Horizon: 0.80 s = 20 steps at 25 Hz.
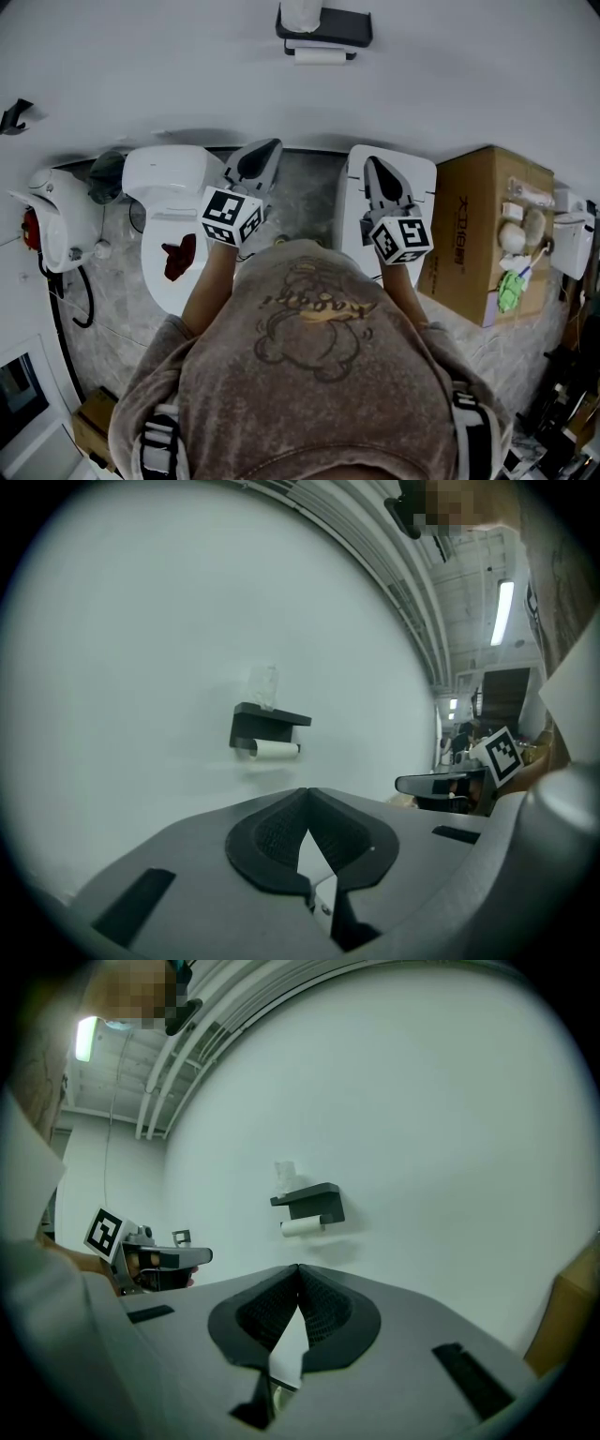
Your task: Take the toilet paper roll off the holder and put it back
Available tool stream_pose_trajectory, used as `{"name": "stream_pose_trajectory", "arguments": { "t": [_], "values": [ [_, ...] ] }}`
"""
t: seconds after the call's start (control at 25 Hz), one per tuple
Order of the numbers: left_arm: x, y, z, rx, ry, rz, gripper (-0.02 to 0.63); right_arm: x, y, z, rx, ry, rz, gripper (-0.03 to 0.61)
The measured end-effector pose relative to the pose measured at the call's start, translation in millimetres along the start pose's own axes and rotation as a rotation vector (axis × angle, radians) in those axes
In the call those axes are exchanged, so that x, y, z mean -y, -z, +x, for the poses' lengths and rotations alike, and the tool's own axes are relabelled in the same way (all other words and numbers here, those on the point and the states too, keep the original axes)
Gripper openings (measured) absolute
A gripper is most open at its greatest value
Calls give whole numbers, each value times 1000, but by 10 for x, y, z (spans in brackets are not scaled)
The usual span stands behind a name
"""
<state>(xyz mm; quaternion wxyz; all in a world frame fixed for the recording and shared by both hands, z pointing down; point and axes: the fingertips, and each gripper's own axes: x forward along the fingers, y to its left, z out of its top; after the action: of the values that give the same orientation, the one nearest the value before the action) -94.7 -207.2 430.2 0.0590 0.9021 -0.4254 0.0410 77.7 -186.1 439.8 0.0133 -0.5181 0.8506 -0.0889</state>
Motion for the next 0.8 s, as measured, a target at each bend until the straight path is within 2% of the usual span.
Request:
{"name": "stream_pose_trajectory", "arguments": {
  "t": [0.8],
  "values": [
    [40,-44,-17,22,-2,-43,18,-4,-9,-48,14,-4,3,-3]
  ]
}}
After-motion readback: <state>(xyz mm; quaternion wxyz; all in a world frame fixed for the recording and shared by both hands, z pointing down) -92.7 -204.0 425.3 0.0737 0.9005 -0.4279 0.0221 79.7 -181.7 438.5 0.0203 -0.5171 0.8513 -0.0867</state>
